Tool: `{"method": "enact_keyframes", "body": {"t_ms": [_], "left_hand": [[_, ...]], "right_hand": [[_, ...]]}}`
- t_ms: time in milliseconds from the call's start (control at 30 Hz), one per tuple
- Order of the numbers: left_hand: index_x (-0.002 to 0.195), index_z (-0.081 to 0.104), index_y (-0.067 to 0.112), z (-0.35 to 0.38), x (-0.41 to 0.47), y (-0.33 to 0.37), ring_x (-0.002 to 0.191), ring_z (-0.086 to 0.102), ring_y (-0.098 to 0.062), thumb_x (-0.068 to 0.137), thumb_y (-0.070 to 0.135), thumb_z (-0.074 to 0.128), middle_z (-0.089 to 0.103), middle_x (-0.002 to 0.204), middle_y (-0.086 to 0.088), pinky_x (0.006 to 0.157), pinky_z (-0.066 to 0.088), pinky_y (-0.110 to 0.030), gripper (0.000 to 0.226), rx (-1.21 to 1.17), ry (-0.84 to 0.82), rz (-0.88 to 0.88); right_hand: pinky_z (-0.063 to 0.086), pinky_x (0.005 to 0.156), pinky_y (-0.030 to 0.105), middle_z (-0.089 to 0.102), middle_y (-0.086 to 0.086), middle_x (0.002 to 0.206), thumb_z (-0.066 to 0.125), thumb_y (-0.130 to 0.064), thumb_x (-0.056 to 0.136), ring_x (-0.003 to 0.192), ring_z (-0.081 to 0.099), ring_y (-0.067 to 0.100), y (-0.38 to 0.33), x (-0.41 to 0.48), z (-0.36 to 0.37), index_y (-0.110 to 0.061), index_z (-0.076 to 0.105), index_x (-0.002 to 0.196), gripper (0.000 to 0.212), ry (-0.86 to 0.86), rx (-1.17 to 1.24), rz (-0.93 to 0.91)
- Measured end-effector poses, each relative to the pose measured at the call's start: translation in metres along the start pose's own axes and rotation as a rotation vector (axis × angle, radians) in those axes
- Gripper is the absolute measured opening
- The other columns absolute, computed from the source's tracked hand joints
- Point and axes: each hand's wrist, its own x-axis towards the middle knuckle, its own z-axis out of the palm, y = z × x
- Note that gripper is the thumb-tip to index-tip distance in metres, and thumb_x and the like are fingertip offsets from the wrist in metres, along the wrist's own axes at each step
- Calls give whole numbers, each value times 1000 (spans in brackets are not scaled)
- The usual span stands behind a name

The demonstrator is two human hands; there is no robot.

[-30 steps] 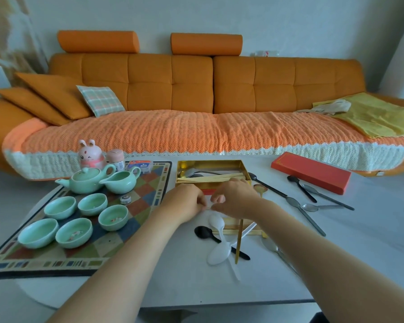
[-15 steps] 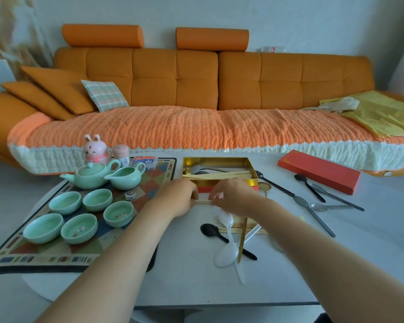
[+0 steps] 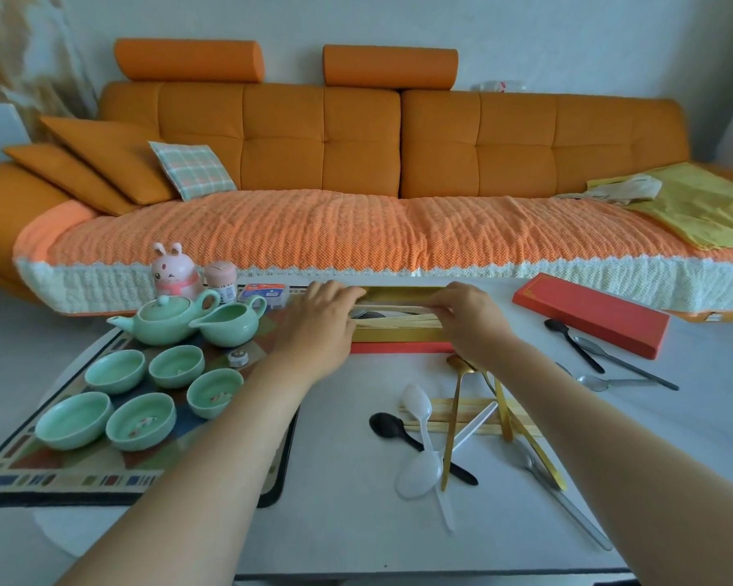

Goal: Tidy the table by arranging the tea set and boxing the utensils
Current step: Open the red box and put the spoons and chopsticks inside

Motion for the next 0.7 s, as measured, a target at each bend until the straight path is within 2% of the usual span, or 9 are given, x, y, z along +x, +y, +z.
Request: {"method": "enact_keyframes", "body": {"t_ms": [133,267,400,500,567,600,700], "left_hand": [[150,33,26,15,2,12,138,31,-19,100,29,48,35,151,7,114,25,-41,53,-10,-169,51],[151,33,27,25,5,16,141,27,-19,100,37,45,32,155,6,115,15,-39,53,58,-240,63],[151,35,21,23,7,23,141,32,-19,100,30,49,33,156,4,114,23,-33,54,-121,-271,36],[150,36,20,23,8,26,139,34,-18,99,29,50,37,155,4,113,26,-31,54,-99,-284,66],[151,34,20,22,9,26,140,34,-19,99,30,51,37,155,3,113,25,-32,56,-95,-290,63],[152,32,21,22,8,26,141,33,-19,99,30,52,36,156,3,114,25,-32,57,-101,-288,59],[154,27,23,23,8,29,145,25,-19,98,29,53,30,159,2,118,18,-34,62,-116,-260,55]], "right_hand": [[46,86,30,65,3,108,51,-8,98,104,58,23,7,4,7,-17,73,112,28,-44,-14,2],[53,82,34,64,1,117,40,4,94,102,61,22,5,7,10,-22,70,118,47,-136,-19,53],[51,85,31,67,0,120,42,-3,92,102,61,19,1,4,5,-20,72,116,42,-181,18,48],[44,78,22,66,-2,122,41,-6,94,92,60,14,1,-2,-2,-18,71,117,40,-219,20,31],[44,71,21,65,-3,122,41,-5,94,77,56,10,4,-4,-5,-18,71,116,39,-186,48,26],[44,70,21,65,-2,122,42,-4,93,77,57,10,6,-5,-7,-18,72,114,39,-145,64,16],[43,78,22,63,-4,107,46,-1,92,92,59,14,13,-7,-16,-18,74,104,34,-15,82,-18]]}}
